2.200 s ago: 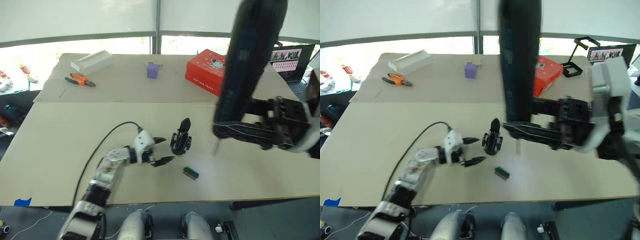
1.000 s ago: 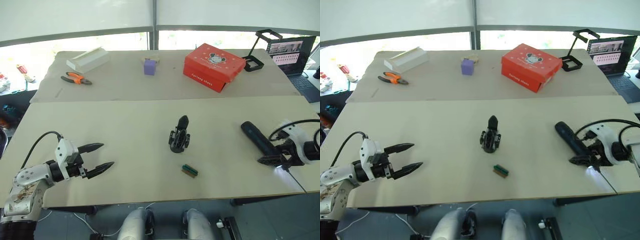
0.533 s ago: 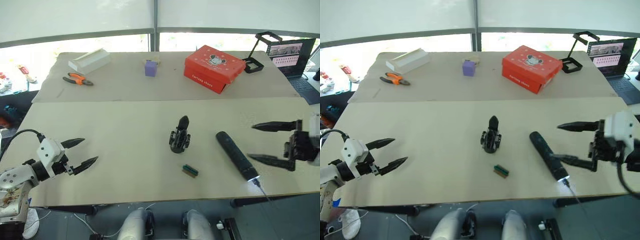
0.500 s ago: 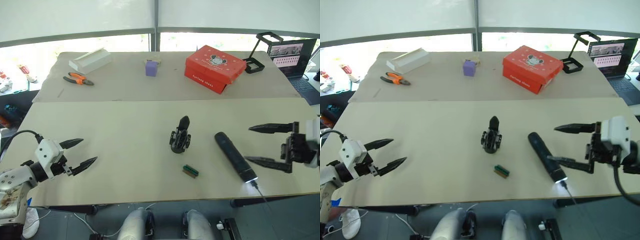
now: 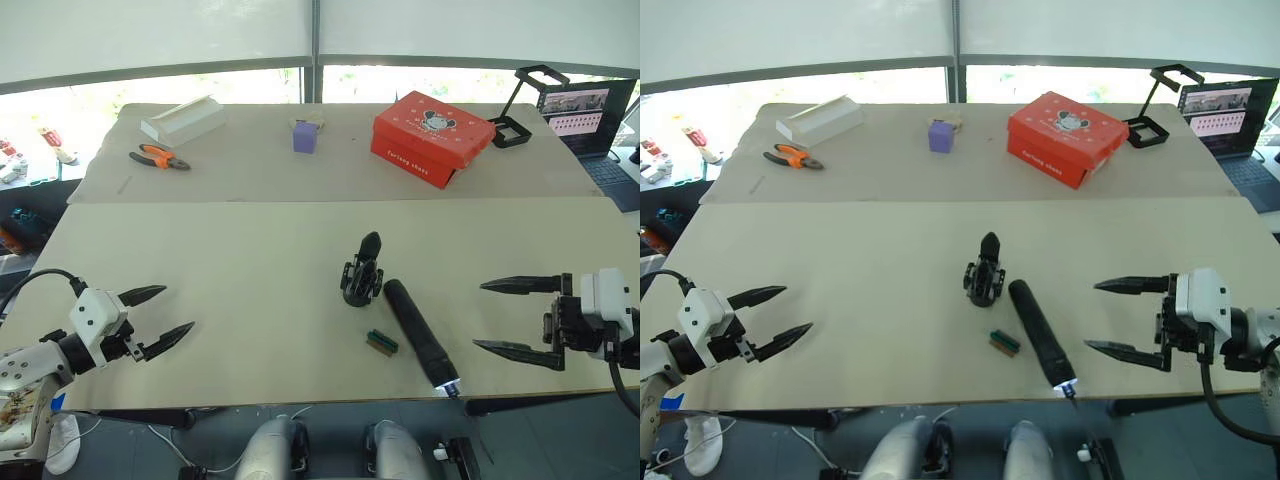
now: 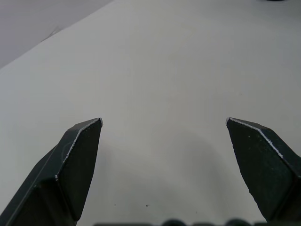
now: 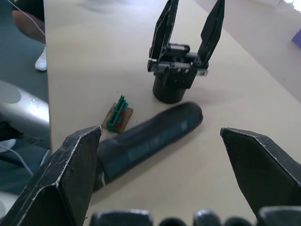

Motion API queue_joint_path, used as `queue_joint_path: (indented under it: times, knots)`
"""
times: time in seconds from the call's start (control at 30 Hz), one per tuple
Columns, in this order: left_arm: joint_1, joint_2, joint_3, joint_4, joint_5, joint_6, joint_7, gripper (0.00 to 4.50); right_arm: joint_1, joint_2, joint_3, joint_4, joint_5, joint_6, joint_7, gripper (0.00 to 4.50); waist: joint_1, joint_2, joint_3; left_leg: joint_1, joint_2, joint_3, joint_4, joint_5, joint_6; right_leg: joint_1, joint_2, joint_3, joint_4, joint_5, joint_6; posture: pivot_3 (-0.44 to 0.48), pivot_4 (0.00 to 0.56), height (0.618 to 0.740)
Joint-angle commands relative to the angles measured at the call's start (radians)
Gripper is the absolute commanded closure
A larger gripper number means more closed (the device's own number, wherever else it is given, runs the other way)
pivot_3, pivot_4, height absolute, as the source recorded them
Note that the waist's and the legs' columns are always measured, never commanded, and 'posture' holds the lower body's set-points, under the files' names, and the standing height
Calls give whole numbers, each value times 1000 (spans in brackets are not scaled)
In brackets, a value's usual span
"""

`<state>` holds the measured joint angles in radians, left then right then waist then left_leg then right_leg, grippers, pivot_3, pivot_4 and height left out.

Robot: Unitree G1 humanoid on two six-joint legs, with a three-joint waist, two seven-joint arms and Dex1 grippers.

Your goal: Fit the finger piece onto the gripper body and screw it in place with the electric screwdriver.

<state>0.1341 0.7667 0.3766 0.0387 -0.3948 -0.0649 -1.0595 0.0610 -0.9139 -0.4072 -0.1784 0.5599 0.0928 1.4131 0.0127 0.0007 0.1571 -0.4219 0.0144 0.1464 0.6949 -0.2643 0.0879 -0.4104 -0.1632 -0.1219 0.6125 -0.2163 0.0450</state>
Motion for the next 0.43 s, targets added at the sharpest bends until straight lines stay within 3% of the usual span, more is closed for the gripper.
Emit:
queue_joint_path:
  times: [0.03,0.43]
  knots:
    - [-1,-3,20,-8,-15,-28,-2,0,6,-26,-51,-51,47,24,-2,43,0,0,0,0,0,0,0,0,0,1,0,0,0,0,0,0,150,740]
    - [3,-9,20,1,-21,-34,-15,0,37,-35,-89,19,17,-30,27,43,2,0,0,1,0,-1,0,0,0,0,0,0,-1,0,0,0,150,740]
